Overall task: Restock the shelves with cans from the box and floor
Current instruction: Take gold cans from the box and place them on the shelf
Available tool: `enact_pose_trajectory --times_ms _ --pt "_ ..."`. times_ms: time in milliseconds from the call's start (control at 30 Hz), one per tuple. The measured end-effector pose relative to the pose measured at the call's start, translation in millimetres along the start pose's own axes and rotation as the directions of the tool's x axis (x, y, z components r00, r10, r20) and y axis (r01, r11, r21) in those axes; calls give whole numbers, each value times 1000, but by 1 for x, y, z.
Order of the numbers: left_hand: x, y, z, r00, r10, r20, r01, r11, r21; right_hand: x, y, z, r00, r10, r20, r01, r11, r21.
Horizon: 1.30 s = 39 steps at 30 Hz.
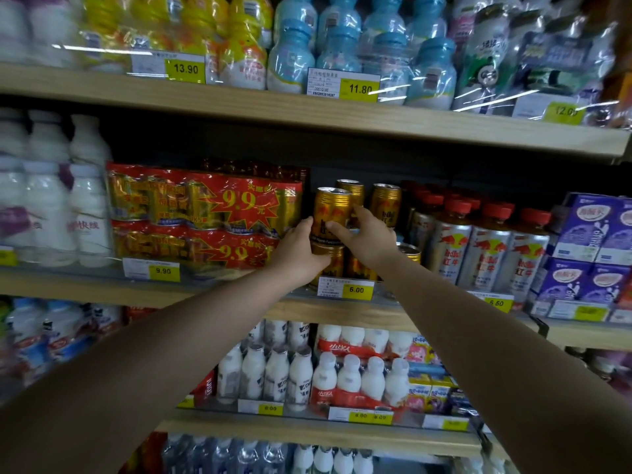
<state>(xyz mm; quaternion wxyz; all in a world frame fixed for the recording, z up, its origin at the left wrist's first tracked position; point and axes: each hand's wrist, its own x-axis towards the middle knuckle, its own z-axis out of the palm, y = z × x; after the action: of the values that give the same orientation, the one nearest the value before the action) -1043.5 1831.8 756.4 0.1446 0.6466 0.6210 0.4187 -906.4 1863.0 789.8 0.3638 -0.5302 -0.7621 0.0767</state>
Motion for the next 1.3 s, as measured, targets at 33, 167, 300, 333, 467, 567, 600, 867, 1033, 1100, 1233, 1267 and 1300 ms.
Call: enact_pose_trajectory --times_ms 33,167,300,333,467,567,600,867,1033,1100,1233,1267,1300 --pt "-2 -1 1 1000 4 7 -4 1000 -6 -3 1 0 1000 -2 -6 2 1000 10" --pt "-20 -2 3 990 71 -119 -79 995 -59 -17 9 2 992 -29 -121 36 998 53" --pt "-57 -18 19 977 148 -153 -168 978 -124 -55 33 13 903 -242 -354 296 949 107" --pt "-67 -29 29 985 141 -97 -154 978 -138 -70 41 20 895 -268 -356 332 934 132" --pt "-114 -75 77 975 76 209 -59 994 -87 -138 81 64 946 -175 -272 230 955 188" --pt "-150 -110 113 917 -3 399 38 996 -81 -193 122 101 996 -10 -87 27 981 190" --pt "-161 -123 125 894 -46 446 79 995 -56 -213 137 113 998 59 -11 -55 979 197" --pt "-254 -231 235 659 -244 711 297 954 52 -364 240 205 536 622 570 -760 649 6" --pt "-328 -303 315 598 -379 706 460 884 84 -467 297 262 276 673 686 -844 511 -161" --pt "-356 -329 347 559 -449 697 521 844 127 -503 320 286 229 699 678 -871 458 -177" --pt "-416 -399 425 464 -548 696 578 783 232 -568 380 343 184 772 608 -913 364 -185" --pt "-428 -414 446 456 -570 684 586 771 252 -584 396 357 184 787 589 -913 359 -195" --pt "-439 -428 466 446 -591 672 613 749 252 -600 413 372 184 798 574 -909 360 -210"
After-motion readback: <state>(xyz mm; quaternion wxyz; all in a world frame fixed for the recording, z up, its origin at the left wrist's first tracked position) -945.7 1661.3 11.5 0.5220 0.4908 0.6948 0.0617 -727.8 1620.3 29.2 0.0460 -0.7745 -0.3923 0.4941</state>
